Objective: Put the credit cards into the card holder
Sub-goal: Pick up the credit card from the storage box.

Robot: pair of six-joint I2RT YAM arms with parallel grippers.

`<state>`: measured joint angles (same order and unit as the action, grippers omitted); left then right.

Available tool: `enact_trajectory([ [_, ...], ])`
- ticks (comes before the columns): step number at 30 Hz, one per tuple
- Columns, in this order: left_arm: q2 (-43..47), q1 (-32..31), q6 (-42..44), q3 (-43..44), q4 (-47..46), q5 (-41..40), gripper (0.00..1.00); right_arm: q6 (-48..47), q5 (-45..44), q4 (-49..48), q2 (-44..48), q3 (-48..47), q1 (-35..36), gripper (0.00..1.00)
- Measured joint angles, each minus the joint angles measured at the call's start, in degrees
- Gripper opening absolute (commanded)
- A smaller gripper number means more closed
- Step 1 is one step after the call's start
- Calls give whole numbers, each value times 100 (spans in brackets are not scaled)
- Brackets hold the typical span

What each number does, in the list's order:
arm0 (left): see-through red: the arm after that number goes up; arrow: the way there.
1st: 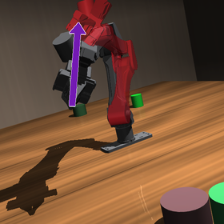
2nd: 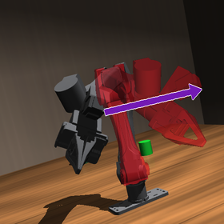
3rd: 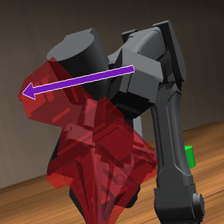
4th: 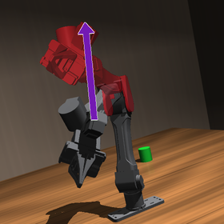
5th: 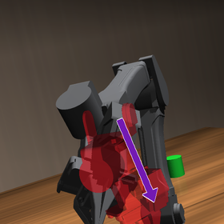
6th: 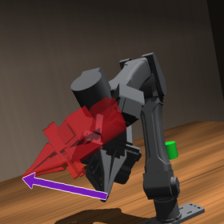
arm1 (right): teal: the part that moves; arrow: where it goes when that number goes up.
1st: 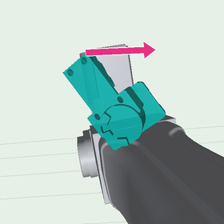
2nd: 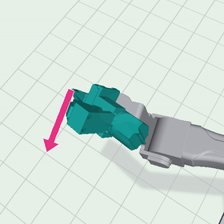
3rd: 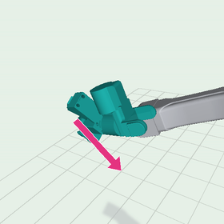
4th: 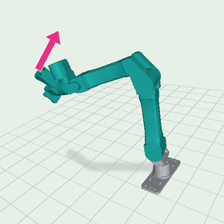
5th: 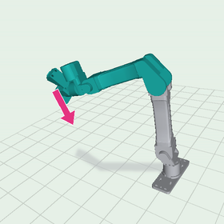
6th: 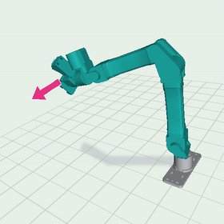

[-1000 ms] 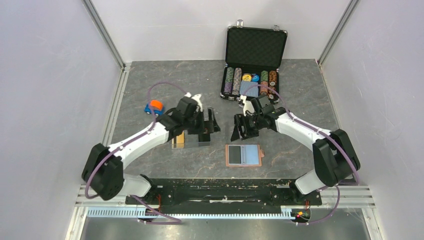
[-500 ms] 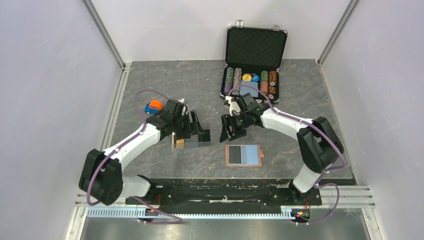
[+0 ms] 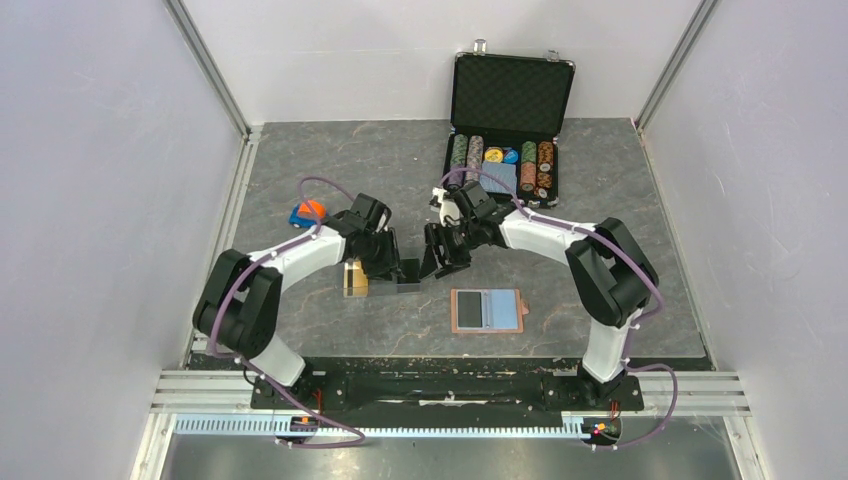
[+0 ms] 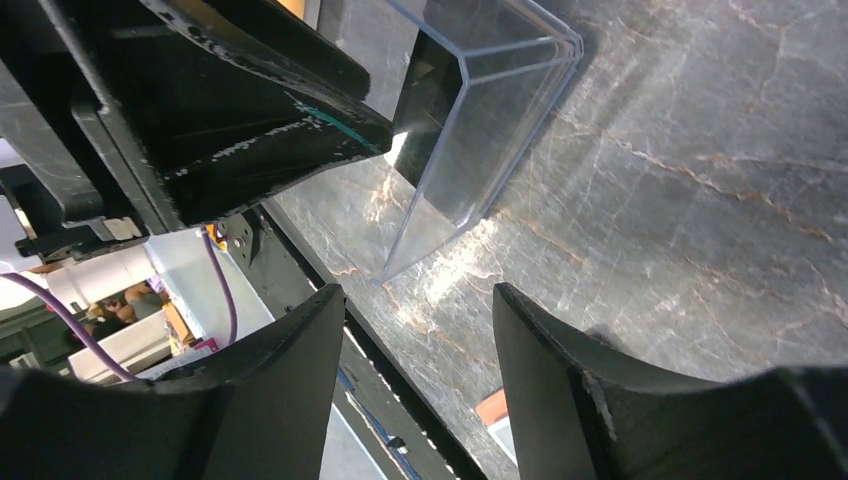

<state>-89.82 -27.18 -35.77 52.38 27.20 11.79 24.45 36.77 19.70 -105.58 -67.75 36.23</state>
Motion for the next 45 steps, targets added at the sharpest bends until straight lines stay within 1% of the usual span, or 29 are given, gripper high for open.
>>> enact_trajectory([
  [3, -214, 0, 7, 114, 2, -35, 39, 59, 70, -61, -173, -98, 15, 55],
  [5, -361, 0, 37, 199, 2, -74, 35, 90, 96, -70, -271, -164, 26, 46],
  [7, -463, 0, 72, 247, 4, -85, 29, 94, 107, -81, -367, -229, 31, 41],
  [10, -688, -24, 136, 363, 20, -107, 16, 133, 153, -81, -472, -291, 31, 30],
  [16, -791, -138, 205, 619, 240, -210, 2, 144, 225, -61, -496, -369, 42, 20],
  [17, -807, -173, 240, 686, 323, -271, 2, 149, 232, -55, -498, -372, 42, 20],
  [22, -881, -407, 415, 1036, 717, -601, 3, 146, 223, 22, -501, -409, 35, 18],
  [25, -929, -555, 476, 1180, 876, -828, 6, 146, 219, 68, -503, -417, 28, 18],
  [31, -1121, -754, 610, 1386, 1086, -1154, 17, 146, 219, 107, -505, -426, 28, 18],
  [40, -1298, -901, 699, 1517, 1276, -1322, 17, 142, 223, 116, -505, -426, 26, 18],
  [42, -1298, -907, 699, 1519, 1290, -1320, 22, 142, 223, 116, -505, -426, 26, 18],
  [45, -1298, -925, 702, 1519, 1296, -1285, 38, 103, 219, 125, -505, -428, 26, 20],
])
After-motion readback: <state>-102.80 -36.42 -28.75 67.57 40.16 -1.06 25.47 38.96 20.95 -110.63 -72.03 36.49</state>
